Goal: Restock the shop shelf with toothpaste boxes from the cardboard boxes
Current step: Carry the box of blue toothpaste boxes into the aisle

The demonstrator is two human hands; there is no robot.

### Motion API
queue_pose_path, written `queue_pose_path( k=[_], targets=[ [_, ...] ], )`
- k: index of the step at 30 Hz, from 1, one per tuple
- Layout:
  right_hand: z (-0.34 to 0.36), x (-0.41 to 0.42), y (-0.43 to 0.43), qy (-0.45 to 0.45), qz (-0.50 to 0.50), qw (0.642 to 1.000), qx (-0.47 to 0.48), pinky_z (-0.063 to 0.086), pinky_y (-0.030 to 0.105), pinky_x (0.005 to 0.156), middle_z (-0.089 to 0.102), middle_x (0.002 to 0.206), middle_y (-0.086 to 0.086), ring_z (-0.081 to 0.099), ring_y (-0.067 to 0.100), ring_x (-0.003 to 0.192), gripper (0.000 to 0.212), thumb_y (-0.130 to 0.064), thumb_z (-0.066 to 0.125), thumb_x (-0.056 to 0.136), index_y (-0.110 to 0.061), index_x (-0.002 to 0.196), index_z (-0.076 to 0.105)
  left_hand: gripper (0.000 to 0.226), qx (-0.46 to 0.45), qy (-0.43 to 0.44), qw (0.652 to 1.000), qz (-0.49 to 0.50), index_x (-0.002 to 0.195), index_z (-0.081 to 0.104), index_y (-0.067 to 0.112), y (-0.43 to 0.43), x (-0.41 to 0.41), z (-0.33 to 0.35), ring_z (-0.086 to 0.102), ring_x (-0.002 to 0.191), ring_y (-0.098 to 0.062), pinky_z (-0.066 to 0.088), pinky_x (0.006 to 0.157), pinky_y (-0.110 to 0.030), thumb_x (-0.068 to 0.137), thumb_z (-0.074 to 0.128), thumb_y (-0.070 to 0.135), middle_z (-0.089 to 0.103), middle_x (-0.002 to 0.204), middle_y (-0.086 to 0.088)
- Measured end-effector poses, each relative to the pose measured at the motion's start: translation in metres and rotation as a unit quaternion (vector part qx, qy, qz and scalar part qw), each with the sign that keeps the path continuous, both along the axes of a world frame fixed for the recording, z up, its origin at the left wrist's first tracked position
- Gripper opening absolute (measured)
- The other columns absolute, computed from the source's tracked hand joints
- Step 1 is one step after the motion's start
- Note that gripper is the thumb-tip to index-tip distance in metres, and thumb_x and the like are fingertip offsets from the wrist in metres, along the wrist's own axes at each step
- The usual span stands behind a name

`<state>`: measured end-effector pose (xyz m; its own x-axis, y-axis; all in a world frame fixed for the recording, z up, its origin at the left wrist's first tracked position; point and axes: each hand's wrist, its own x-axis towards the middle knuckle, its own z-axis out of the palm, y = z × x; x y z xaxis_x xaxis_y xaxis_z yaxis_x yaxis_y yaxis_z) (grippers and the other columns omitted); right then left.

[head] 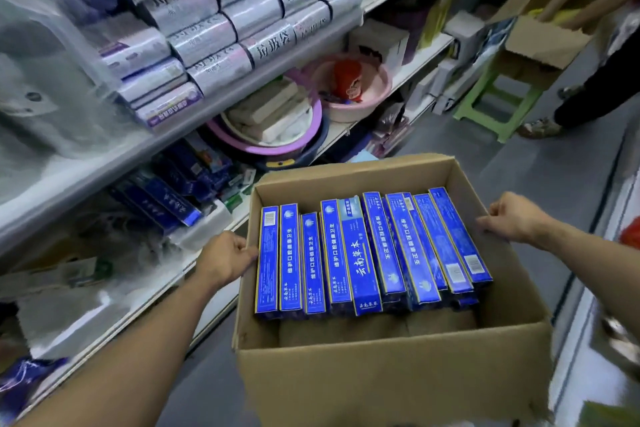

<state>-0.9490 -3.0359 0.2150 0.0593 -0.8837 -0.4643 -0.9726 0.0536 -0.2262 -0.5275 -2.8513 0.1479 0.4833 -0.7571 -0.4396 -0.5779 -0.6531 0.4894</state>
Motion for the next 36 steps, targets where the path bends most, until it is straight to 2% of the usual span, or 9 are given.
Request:
queue_pose_path(
  k=[4,8,12,14,17,21,26,31,36],
  targets=[
    [-0.011,0.007,-0.078,0.004,0.039,0.999,0.007,0.037,0.025,0.046,0.051,0.032,-0.006,0.053,0.015,0.048,0.036,-0.020,0.068,0.081,-0.010,0.047,0.060,0.035,0.004,-0.005,0.999,0.047,0.055,0.059,0.009,-0.041,-0.018,-0.017,0.053,0.046,-0.013,0.034,0.046,-0.022,0.084,0.065,0.027,0.059,0.048,0.003],
    [-0.030,0.018,-0.158,0.015,0.108,0.994,0.012,0.038,0.024,0.046,0.052,0.034,-0.006,0.055,0.016,0.049,0.035,-0.021,0.069,0.080,-0.009,0.049,0.060,0.035,0.013,-0.030,0.995,0.096,0.058,0.057,0.002,-0.074,-0.039,-0.036,0.046,0.047,-0.018,0.034,0.047,-0.028,0.082,0.064,0.026,0.052,0.047,-0.001],
    [-0.052,0.032,-0.231,0.021,0.179,0.984,0.009,0.038,0.023,0.047,0.060,0.052,0.002,0.057,0.016,0.055,0.031,-0.024,0.067,0.083,-0.007,0.058,0.064,0.040,0.021,-0.025,0.986,0.163,0.048,0.048,0.008,-0.099,-0.071,-0.054,0.046,0.045,-0.016,0.030,0.045,-0.025,0.083,0.063,0.020,0.049,0.045,0.000],
    [-0.060,0.037,-0.260,0.017,0.218,0.976,0.017,0.039,0.024,0.048,0.061,0.054,0.002,0.059,0.018,0.057,0.032,-0.024,0.067,0.084,-0.011,0.055,0.062,0.039,0.029,-0.026,0.979,0.199,0.048,0.049,0.009,-0.107,-0.089,-0.059,0.050,0.047,-0.018,0.032,0.046,-0.025,0.083,0.063,0.020,0.052,0.046,-0.001],
    [-0.060,0.045,-0.298,-0.013,0.283,0.958,0.031,0.043,0.027,0.052,0.063,0.054,0.001,0.064,0.023,0.062,0.035,-0.028,0.068,0.080,-0.017,0.048,0.059,0.042,0.029,-0.028,0.971,0.236,0.048,0.044,0.008,-0.117,-0.118,-0.058,0.043,0.044,-0.015,0.029,0.043,-0.024,0.085,0.062,0.018,0.047,0.045,-0.001],
    [-0.058,0.051,-0.324,-0.011,0.317,0.947,0.040,0.039,0.025,0.052,0.062,0.054,0.001,0.062,0.021,0.060,0.034,-0.034,0.067,0.079,-0.014,0.052,0.064,0.037,0.030,-0.017,0.960,0.279,0.056,0.055,0.002,-0.122,-0.136,-0.055,0.053,0.050,-0.019,0.034,0.045,-0.021,0.086,0.063,0.022,0.060,0.055,-0.006],
    [-0.063,0.052,-0.340,-0.013,0.331,0.941,0.069,0.036,0.022,0.048,0.054,0.042,-0.013,0.055,0.008,0.052,0.039,-0.021,0.069,0.084,-0.018,0.046,0.059,0.033,0.059,-0.024,0.950,0.305,0.063,0.064,-0.001,-0.127,-0.155,-0.045,0.046,0.043,-0.007,0.034,0.044,-0.019,0.087,0.063,0.021,0.054,0.047,0.005],
    [-0.076,0.051,-0.351,-0.017,0.355,0.931,0.087,0.035,0.023,0.047,0.052,0.040,-0.012,0.053,0.011,0.050,0.042,-0.019,0.067,0.085,-0.017,0.044,0.057,0.045,0.065,-0.021,0.948,0.311,0.047,0.048,0.013,-0.131,-0.163,-0.050,0.041,0.038,-0.007,0.030,0.041,-0.020,0.088,0.066,0.022,0.047,0.041,0.007],
    [-0.097,0.059,-0.372,-0.011,0.377,0.922,0.088,0.039,0.024,0.050,0.062,0.053,0.003,0.058,0.018,0.054,0.036,-0.023,0.065,0.087,-0.011,0.053,0.066,0.039,0.078,-0.012,0.945,0.318,0.054,0.056,0.011,-0.147,-0.157,-0.058,0.053,0.046,-0.006,0.035,0.044,-0.019,0.090,0.065,0.025,0.057,0.050,0.005]
  ],
)
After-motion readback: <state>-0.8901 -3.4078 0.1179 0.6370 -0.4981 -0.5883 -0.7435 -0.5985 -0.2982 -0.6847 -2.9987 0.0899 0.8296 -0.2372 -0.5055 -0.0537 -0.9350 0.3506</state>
